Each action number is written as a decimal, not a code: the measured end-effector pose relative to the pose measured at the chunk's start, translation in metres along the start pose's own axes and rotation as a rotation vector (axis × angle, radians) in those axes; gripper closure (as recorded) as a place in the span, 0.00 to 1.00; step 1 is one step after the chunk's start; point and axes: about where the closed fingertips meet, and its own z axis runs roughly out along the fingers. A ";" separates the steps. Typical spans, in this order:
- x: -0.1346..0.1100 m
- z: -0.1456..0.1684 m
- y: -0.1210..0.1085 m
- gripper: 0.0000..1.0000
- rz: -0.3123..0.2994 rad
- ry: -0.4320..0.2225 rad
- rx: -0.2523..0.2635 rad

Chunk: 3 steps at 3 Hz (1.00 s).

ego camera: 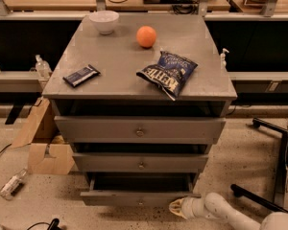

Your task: Close bottom drawer

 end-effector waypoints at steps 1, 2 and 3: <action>0.000 0.000 0.001 1.00 0.000 0.000 0.000; 0.003 0.001 -0.027 1.00 -0.009 0.009 -0.001; 0.003 0.001 -0.024 1.00 -0.009 0.009 -0.002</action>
Offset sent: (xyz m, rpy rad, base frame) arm 0.1894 -0.0331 0.0281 -0.0819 -0.0299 0.0282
